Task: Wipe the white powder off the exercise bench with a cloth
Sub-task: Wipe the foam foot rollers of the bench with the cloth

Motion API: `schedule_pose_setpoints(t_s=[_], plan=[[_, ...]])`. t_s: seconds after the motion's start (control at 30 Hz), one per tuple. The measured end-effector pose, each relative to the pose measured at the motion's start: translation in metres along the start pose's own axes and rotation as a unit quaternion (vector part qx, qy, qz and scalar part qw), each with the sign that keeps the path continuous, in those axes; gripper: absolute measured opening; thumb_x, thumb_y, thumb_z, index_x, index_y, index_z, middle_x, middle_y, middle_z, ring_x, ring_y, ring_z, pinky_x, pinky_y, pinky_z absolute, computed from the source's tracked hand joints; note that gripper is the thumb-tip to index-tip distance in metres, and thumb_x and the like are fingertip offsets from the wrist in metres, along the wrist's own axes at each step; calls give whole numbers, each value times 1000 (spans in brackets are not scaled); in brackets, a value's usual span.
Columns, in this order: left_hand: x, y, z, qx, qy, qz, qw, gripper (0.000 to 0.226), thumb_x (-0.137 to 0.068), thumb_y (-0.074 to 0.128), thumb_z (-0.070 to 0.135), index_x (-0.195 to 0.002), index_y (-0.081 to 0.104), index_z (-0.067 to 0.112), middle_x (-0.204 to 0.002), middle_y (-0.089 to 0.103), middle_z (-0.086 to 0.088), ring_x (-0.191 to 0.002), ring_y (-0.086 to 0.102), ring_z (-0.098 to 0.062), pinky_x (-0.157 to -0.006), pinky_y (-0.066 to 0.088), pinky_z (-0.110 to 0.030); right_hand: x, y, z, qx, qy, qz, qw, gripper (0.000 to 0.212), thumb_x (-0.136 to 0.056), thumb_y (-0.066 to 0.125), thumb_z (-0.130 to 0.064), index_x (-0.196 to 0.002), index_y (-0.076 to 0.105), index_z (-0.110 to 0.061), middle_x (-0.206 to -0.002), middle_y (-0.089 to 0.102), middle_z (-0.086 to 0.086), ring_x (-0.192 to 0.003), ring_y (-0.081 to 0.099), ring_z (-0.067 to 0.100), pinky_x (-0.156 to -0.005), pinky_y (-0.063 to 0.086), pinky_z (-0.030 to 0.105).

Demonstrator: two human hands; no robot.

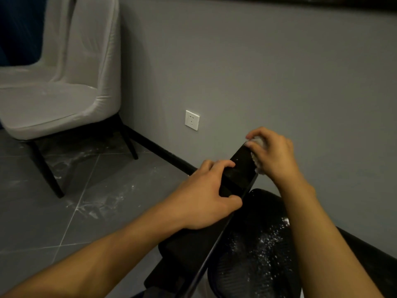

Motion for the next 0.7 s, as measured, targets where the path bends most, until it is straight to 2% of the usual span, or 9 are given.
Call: schedule_pose_setpoints(t_s=[0.07, 0.17, 0.27, 0.33, 0.4, 0.47, 0.53, 0.6, 0.7], plan=[[0, -1, -1, -1, 3, 6, 1000, 86, -61, 50, 67, -142, 28, 49, -134, 36, 15, -120, 51, -12, -102, 49, -37, -1, 1, 1, 0, 15, 16, 1000, 13, -93, 68, -18, -89, 63, -29, -83, 66, 4, -77, 63, 20, -54, 43, 9], [-1, 2, -3, -8, 7, 8, 1000, 84, -62, 51, 67, -141, 27, 50, -136, 36, 14, -124, 49, -14, -104, 48, -39, 15, 9, -20, 30, -61, -68, 995, 20, -88, 72, -19, -84, 62, -36, -85, 68, -6, -86, 62, 16, -66, 43, 18], [-2, 1, -4, -5, 10, 10, 1000, 84, -62, 51, 67, -141, 27, 50, -137, 35, 15, -125, 49, -13, -105, 47, -39, 21, 10, -34, 24, -90, -156, 983, 24, -85, 75, -20, -82, 63, -41, -78, 67, -11, -73, 62, 5, -63, 44, 16], [-3, 0, -3, 1, 6, 7, 1000, 85, -62, 52, 66, -141, 28, 49, -135, 36, 14, -121, 51, -13, -102, 49, -39, 7, 6, -27, 42, -75, -127, 988, 21, -87, 73, -19, -86, 63, -37, -78, 67, -9, -72, 61, 7, -61, 40, 15], [-2, -1, -3, 0, 3, 3, 1000, 85, -62, 52, 66, -141, 28, 49, -134, 37, 14, -115, 54, -14, -97, 52, -38, -2, 3, -20, 56, -46, -65, 995, 19, -89, 70, -15, -88, 63, -32, -83, 68, 3, -73, 61, 15, -57, 41, 15], [0, -2, -2, -3, 9, 4, 1000, 83, -63, 51, 66, -141, 28, 50, -132, 37, 15, -112, 55, -13, -95, 53, -38, 3, 7, -20, 44, -33, -59, 997, 19, -90, 68, -13, -87, 63, -32, -83, 67, 6, -68, 60, 9, -51, 45, 12], [1, -1, -3, 1, 15, 7, 1000, 82, -64, 51, 66, -141, 28, 50, -133, 37, 16, -118, 52, -12, -99, 51, -38, 16, 9, -30, 46, -70, -106, 991, 22, -87, 72, -15, -84, 63, -36, -78, 68, 1, -66, 59, 8, -56, 46, 12], [0, -1, -4, 4, 19, 8, 1000, 82, -64, 52, 66, -141, 27, 51, -136, 36, 17, -123, 49, -11, -103, 48, -38, 23, 8, -36, 31, -99, -151, 983, 21, -84, 76, -19, -83, 64, -36, -78, 70, -5, -72, 63, 10, -69, 49, 20], [-2, -1, -3, 9, 15, 5, 1000, 81, -64, 53, 66, -141, 29, 50, -133, 37, 16, -118, 51, -11, -100, 51, -37, 6, 7, -20, 45, -79, -117, 989, 17, -87, 74, -20, -88, 65, -34, -87, 70, -5, -85, 64, 16, -73, 45, 20]])
Point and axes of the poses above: each hand's wrist, its own x-axis away from the middle knuckle, its own y-axis out of the palm, z = x × y, the point moved 5 cm from there along -x, towards the middle knuckle
